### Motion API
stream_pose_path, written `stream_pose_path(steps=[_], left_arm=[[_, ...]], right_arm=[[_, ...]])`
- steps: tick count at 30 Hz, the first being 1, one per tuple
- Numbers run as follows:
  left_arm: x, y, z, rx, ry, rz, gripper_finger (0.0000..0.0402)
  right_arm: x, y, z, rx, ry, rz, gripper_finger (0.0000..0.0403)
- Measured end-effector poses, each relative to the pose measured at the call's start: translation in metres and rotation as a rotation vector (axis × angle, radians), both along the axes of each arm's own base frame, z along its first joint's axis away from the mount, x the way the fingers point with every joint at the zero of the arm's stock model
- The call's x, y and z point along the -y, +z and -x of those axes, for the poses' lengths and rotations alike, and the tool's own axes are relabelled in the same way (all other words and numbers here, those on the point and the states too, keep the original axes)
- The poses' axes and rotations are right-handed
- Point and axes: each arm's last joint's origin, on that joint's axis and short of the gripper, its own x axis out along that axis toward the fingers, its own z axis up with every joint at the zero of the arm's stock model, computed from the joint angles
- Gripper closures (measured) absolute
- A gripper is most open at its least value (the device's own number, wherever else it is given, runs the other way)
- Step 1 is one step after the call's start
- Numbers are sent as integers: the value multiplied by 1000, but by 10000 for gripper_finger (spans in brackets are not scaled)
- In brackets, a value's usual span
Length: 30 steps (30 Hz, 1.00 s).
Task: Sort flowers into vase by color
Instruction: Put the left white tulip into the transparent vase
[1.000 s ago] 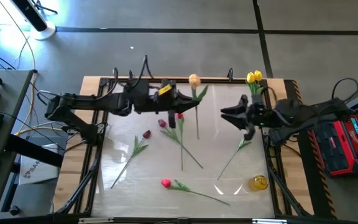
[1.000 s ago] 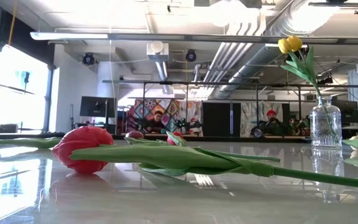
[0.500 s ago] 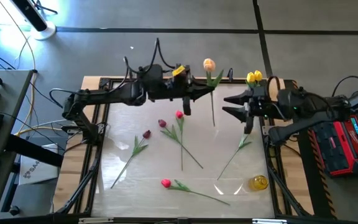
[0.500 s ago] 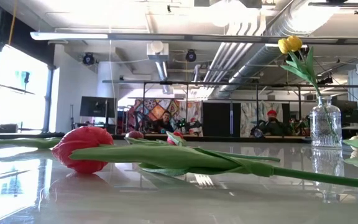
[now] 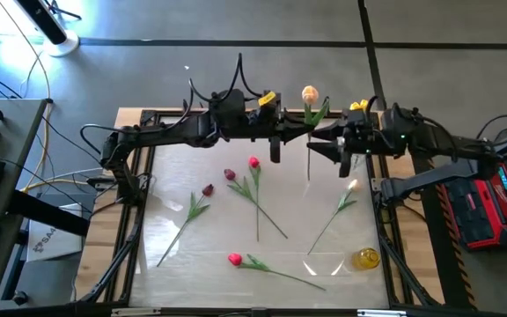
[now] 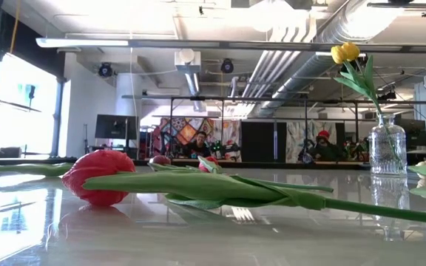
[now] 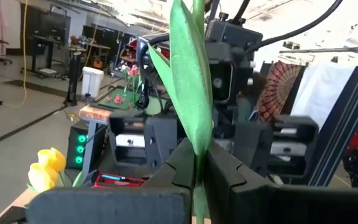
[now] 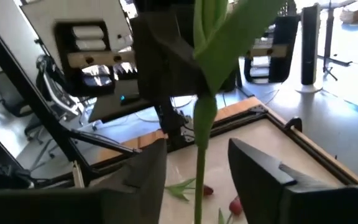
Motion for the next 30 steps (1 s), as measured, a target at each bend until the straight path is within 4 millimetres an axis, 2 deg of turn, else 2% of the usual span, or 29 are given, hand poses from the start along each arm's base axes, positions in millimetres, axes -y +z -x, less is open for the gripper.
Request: stream_pose_path(steps=[11,16,18,24,30], left_arm=[[1,0,0,-6,-2,1,396],[2,-2,0,-26,-13,1,396],[2,-3,0,-40,-16,3,393],[3,-4,3,-84,-4,-46,344],[2,11,30,-164,83,-69,283]], right_arm=[[-1,-8,-22,-19,40,5,322],[-1,-9,-24,-28,27,0,386],[0,-9,-22,-27,5,1,396],[2,-11,-14,-69,-75,-16,402],[-1,-8,0,-67,-172,9,402]])
